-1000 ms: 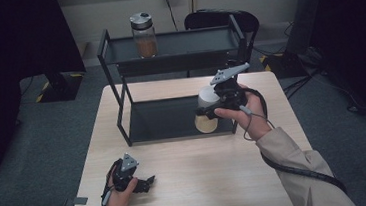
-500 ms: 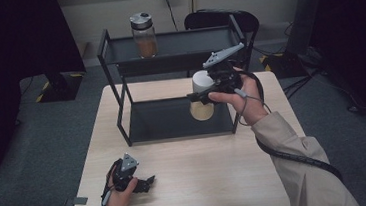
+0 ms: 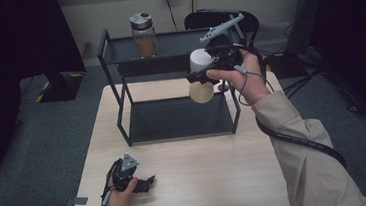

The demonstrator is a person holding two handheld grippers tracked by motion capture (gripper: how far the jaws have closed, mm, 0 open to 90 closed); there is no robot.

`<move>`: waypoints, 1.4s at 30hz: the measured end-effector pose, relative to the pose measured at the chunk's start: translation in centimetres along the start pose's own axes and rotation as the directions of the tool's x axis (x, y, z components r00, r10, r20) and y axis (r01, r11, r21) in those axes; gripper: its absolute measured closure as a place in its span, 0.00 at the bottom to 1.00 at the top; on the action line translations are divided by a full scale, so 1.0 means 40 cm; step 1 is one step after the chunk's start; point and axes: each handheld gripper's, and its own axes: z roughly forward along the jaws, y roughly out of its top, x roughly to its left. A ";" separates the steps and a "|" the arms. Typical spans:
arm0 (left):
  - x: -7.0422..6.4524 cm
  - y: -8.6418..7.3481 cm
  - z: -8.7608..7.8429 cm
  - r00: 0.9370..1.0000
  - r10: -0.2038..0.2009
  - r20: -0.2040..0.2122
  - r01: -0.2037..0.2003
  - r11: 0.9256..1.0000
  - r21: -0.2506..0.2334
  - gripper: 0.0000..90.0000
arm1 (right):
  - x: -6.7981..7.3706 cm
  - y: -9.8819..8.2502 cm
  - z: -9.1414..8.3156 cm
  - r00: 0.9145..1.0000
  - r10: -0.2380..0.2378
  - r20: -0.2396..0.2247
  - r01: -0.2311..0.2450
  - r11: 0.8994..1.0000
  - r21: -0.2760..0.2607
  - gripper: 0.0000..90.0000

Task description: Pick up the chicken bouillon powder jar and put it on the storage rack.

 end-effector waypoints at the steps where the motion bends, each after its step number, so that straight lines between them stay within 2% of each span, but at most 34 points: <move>1: 0.000 0.000 0.000 1.000 0.000 0.000 0.000 1.000 -0.001 0.00 | -0.001 0.008 -0.003 1.000 -0.003 0.002 0.003 1.000 0.001 0.39; 17: 0.000 -0.001 0.000 1.000 -0.001 0.000 0.001 1.000 -0.002 0.00 | 0.002 0.124 -0.040 0.999 -0.027 0.031 0.027 1.000 0.009 0.39; 27: 0.000 0.000 0.000 1.000 -0.001 0.000 0.001 1.000 -0.001 0.00 | -0.014 0.199 -0.052 0.999 -0.030 0.036 0.030 1.000 0.002 0.39; 37: 0.000 0.000 0.000 1.000 0.000 0.000 0.000 1.000 -0.001 0.00 | -0.039 0.263 -0.036 0.998 -0.021 0.053 0.021 1.000 0.002 0.39; 42: 0.000 0.000 0.000 1.000 0.000 0.000 0.000 1.000 0.000 0.00 | -0.057 0.296 -0.015 0.997 -0.012 0.079 0.011 1.000 0.005 0.39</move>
